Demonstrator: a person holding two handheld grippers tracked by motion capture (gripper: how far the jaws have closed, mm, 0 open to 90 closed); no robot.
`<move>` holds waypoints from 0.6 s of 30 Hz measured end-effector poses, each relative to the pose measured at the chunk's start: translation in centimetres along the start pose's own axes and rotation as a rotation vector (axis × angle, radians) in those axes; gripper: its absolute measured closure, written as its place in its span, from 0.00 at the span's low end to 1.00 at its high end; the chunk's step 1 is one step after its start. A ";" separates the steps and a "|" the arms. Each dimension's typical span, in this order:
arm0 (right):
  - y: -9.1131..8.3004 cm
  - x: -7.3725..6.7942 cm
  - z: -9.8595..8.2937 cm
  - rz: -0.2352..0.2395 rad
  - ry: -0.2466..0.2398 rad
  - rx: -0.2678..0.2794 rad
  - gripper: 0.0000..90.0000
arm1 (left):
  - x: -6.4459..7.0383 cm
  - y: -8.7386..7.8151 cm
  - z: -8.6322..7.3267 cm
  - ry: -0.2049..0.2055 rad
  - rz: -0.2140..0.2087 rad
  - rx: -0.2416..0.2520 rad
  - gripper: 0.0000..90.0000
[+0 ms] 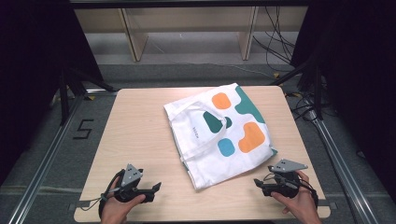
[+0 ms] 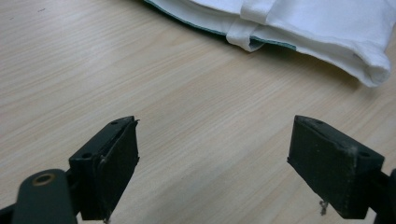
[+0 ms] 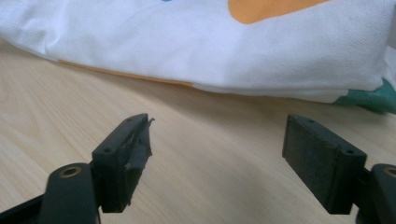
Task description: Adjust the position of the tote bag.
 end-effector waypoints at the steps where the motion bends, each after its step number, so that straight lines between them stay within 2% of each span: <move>1: 0.0 0.0 0.0 -0.001 -0.015 0.005 0.28 | 0.1 0.1 0.0 -0.018 0.003 0.008 0.17; 3: 0.1 0.0 0.1 -0.005 -0.027 0.005 0.28 | 0.1 0.1 -0.1 -0.022 0.001 0.007 0.17; 4: -0.1 -0.3 0.2 0.012 -0.003 -0.011 0.29 | 0.3 0.2 0.0 -0.037 -0.003 0.024 0.17; 5: 0.1 -0.4 0.3 0.011 -0.002 0.002 0.29 | 0.3 0.2 0.0 -0.037 -0.003 0.024 0.17; 6: 0.1 -0.4 0.4 0.008 -0.018 0.018 0.29 | 0.0 0.1 0.0 0.004 0.010 0.005 0.17; 7: 0.1 -0.6 0.6 0.029 0.002 0.010 0.29 | 0.0 0.1 0.0 0.004 0.010 0.005 0.17; 9: 0.2 -1.0 0.9 0.040 0.010 0.034 0.30 | 0.0 0.1 0.0 -0.002 0.017 0.003 0.17; 10: 0.2 -1.1 1.1 0.036 -0.023 0.038 0.30 | 0.0 0.1 0.0 -0.008 0.015 0.010 0.17; 12: 0.3 -1.8 1.4 0.056 0.008 0.035 0.30 | 0.1 0.2 0.0 -0.034 0.013 0.026 0.17; 13: 0.5 -1.8 1.6 0.054 -0.020 0.052 0.30 | 0.1 0.2 0.0 -0.026 0.015 0.025 0.16; 14: 0.5 -2.1 1.8 0.063 -0.020 0.047 0.30 | -0.1 0.2 0.1 -0.008 0.020 0.018 0.16; 17: 0.8 -2.8 2.3 0.069 -0.051 0.046 0.31 | -0.2 0.1 0.1 0.006 0.021 0.006 0.16; 18: 1.1 -3.0 2.5 0.062 -0.063 0.054 0.31 | -0.1 0.1 0.0 -0.002 0.018 0.005 0.16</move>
Point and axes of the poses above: each handheld gripper's, and its own axes: y roughly forward along the jaws, z roughly out of its top, x roughly to its right, the point moved 3 cm from there along y, roughly forward along the jaws, and after that the axes turned 12 degrees about -y, right-handed, at the moved point
